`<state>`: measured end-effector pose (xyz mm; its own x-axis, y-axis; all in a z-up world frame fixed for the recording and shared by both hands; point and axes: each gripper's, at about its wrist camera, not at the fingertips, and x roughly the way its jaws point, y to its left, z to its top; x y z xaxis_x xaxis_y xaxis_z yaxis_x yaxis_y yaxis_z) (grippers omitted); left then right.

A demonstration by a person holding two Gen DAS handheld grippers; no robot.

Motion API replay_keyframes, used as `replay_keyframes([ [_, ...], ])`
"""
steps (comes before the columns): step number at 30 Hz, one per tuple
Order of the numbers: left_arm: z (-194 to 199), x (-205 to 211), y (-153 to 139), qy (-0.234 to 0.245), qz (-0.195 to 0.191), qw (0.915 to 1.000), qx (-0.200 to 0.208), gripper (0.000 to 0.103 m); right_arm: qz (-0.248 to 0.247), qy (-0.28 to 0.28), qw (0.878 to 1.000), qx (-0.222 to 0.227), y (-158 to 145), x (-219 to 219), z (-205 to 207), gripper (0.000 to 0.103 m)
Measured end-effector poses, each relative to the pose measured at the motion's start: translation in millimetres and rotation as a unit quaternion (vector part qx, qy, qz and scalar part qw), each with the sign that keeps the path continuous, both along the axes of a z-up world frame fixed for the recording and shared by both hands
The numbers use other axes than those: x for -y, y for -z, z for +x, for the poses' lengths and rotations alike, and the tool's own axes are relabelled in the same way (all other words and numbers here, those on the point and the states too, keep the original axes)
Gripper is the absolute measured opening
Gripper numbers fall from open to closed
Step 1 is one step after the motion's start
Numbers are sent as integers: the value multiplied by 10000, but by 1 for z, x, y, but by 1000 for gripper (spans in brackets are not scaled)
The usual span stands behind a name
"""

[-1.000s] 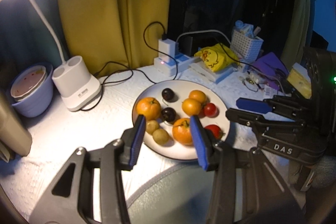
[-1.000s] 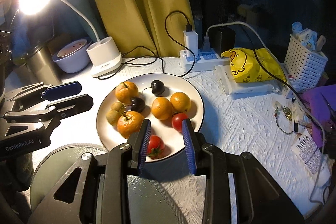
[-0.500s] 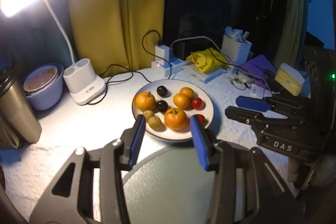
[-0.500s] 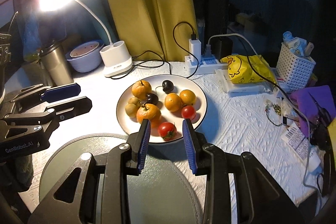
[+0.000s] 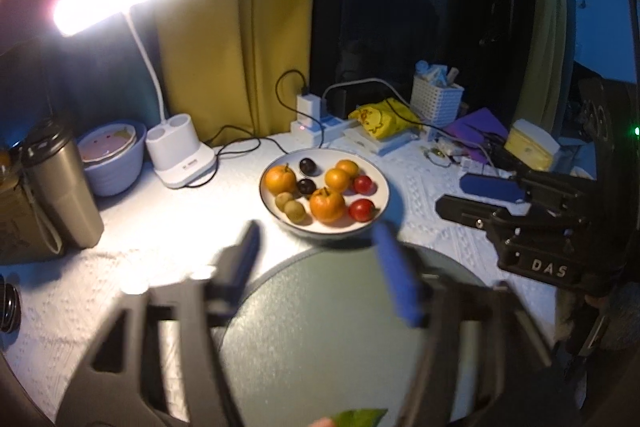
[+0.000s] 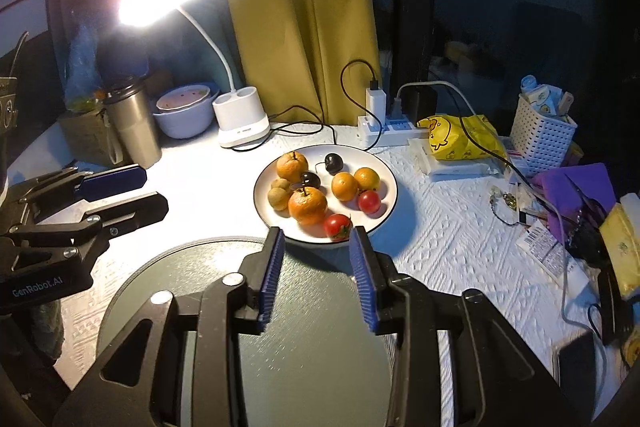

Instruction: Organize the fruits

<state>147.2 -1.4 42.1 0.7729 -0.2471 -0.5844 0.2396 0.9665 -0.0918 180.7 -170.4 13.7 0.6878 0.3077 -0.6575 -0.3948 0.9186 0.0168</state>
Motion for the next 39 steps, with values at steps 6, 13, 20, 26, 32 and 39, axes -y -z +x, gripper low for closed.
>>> replay_keyframes([
  [6,-26,-6,-15,-64,-36,9998,187,85,-20,23,9998,173,-16,-1,-26,55],
  [13,-55,-10,-35,-169,-90,9988,455,91,-19,49,9991,421,-39,-3,-53,66],
  [20,-79,-10,-59,-247,-111,9967,759,91,18,88,9975,701,-65,-5,-79,72],
  [26,-93,-15,-73,-322,-145,9950,936,91,87,62,9961,876,-85,-8,-96,75],
  [32,-103,-18,-84,-708,-28,9904,1190,91,154,78,9950,981,-100,-8,-106,75],
  [39,-104,-24,-82,-1131,-3,9843,1359,91,104,226,9934,1118,-103,-2,-109,76],
])
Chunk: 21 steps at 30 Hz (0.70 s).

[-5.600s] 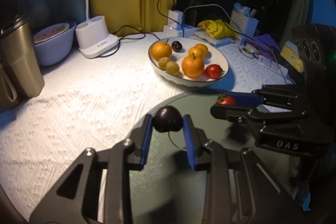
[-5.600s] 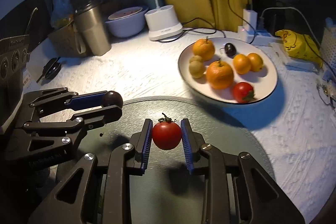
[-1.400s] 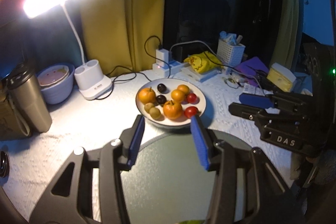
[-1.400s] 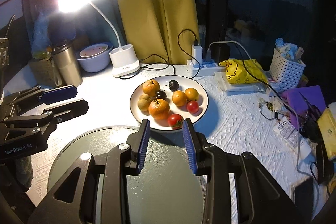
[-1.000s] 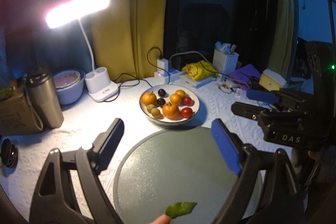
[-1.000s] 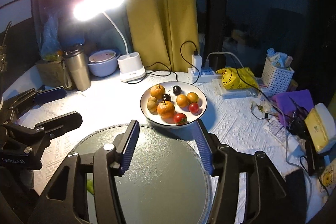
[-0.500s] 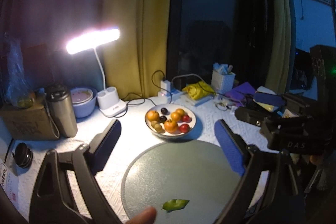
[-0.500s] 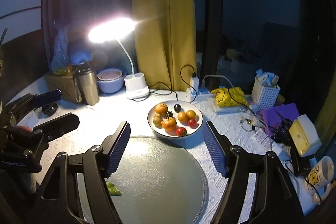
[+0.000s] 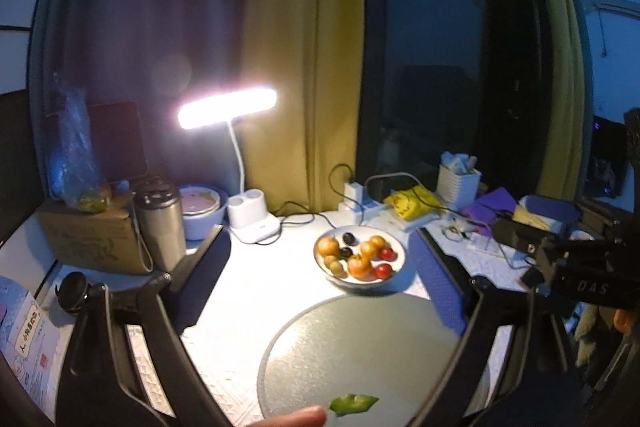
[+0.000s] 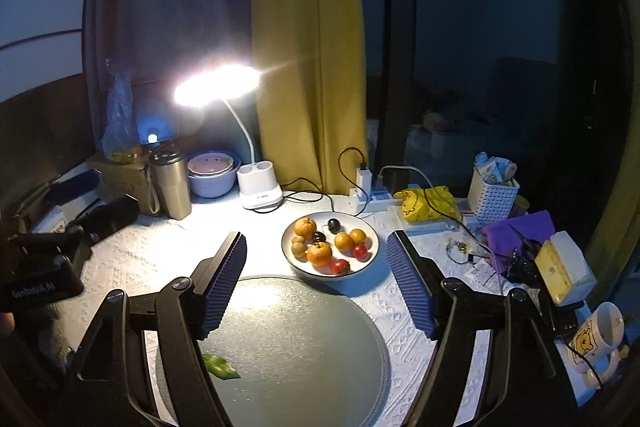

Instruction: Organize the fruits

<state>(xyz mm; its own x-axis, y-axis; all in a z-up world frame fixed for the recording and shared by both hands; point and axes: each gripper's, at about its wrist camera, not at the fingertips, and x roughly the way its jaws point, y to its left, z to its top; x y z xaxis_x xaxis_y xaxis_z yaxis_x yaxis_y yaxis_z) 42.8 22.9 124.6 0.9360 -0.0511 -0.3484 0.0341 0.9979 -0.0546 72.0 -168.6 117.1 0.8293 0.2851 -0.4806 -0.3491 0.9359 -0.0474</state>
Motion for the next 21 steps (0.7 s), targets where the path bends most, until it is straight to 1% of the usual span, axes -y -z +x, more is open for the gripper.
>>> replay_keyframes([
  [2,3,0,4,-86,51,9999,-11,91,1,18,10000,-22,3,2,2,76],
  [7,14,3,12,-79,119,9998,-145,91,53,60,10000,-30,10,6,12,76],
  [12,19,6,16,9,89,9998,-191,91,36,45,9999,-85,16,5,20,76],
  [21,27,4,17,-25,9,9999,-156,91,-4,-17,9999,-150,23,3,31,76],
])
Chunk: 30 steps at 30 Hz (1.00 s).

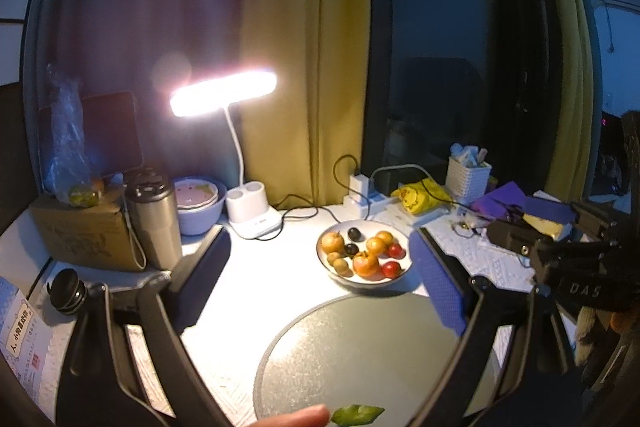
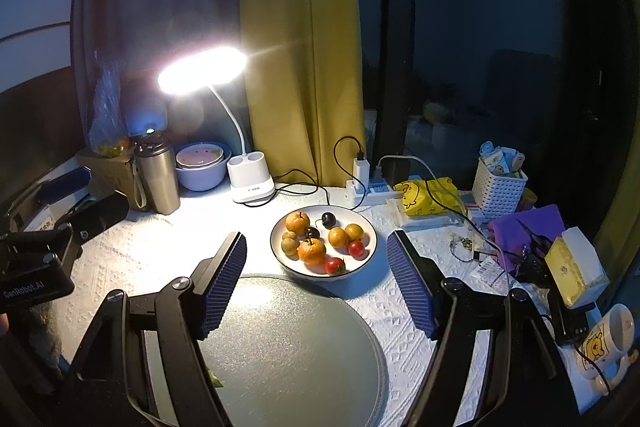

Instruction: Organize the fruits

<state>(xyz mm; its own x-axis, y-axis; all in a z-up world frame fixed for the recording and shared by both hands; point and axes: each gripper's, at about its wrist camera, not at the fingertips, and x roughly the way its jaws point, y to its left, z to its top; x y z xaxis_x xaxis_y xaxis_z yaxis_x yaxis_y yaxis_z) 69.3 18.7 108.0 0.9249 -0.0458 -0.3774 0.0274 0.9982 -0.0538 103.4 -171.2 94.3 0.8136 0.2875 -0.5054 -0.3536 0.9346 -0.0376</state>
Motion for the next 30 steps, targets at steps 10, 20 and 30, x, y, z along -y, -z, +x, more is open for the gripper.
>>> replay_keyframes([
  [10,4,-1,2,5,-14,10000,-29,91,3,-1,10000,-48,5,0,8,75],
  [20,6,-2,3,9,-16,10000,-36,91,-2,-4,10000,-62,7,1,11,76],
  [30,10,-1,5,18,-17,10000,-59,91,-1,4,10000,-80,10,3,17,76],
])
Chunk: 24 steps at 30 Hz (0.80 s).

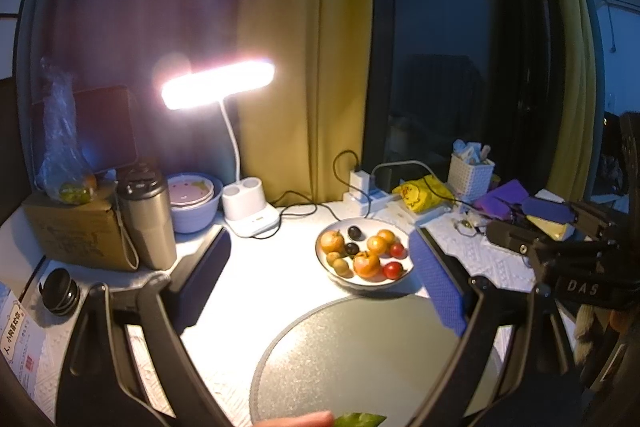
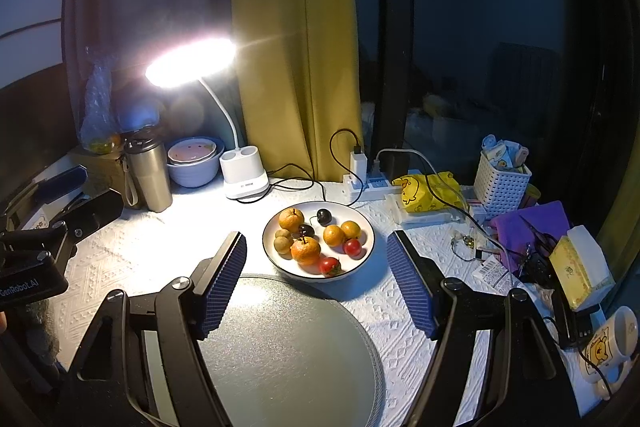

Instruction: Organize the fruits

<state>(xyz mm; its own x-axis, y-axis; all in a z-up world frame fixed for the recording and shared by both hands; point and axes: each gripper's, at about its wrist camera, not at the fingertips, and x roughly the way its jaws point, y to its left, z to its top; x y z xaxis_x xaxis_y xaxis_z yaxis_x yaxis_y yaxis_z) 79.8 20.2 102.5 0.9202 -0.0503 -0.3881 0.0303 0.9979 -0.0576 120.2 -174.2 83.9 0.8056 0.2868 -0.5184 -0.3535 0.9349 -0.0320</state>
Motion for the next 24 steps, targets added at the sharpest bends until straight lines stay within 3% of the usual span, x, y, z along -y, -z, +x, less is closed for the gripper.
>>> replay_keyframes([
  [24,4,2,2,-4,-13,10000,4,91,-15,-4,10000,-17,1,0,3,76],
])
